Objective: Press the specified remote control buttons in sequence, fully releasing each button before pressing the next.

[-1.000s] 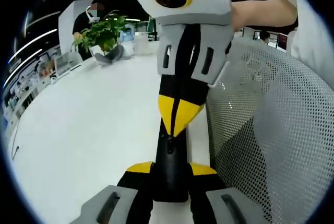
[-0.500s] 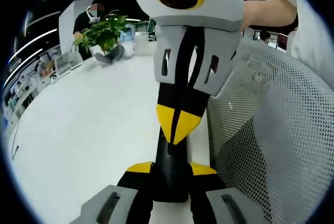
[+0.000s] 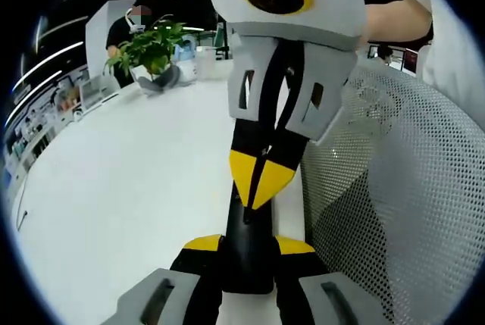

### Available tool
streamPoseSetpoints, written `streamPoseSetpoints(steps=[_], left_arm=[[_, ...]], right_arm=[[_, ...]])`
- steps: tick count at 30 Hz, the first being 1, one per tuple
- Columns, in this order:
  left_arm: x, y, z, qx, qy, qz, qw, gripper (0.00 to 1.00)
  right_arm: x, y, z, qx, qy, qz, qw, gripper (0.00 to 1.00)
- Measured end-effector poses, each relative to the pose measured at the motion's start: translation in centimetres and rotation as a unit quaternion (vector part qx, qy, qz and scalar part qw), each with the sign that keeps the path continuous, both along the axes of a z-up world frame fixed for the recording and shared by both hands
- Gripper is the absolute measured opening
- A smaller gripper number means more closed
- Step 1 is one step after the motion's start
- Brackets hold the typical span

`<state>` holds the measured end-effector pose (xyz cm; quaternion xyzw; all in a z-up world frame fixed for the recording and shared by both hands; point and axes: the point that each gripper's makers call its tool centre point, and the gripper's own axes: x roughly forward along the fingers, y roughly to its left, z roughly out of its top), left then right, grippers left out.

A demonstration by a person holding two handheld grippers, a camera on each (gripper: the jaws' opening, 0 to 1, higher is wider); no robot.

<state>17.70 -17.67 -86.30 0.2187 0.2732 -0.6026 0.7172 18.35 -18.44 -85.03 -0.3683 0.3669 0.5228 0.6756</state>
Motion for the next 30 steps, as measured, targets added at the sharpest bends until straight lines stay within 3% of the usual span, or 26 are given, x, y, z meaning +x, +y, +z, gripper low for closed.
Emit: streamPoseSetpoints(steps=[6, 16, 30], left_arm=[[-0.05, -0.03, 0.00, 0.000, 0.000, 0.000, 1.0000, 0.25], [0.07, -0.02, -0.01, 0.001, 0.000, 0.000, 1.0000, 0.25], [0.05, 0.08, 0.00, 0.001, 0.000, -0.001, 1.0000, 0.25]], right_arm=[[-0.21, -0.08, -0.10, 0.011, 0.018, -0.012, 0.9997, 0.00], [-0.71, 0.53, -0.71, 0.005, 0.038, 0.007, 0.9993, 0.00], [-0.59, 0.67, -0.70, -0.014, 0.004, 0.037, 0.9992, 0.00]])
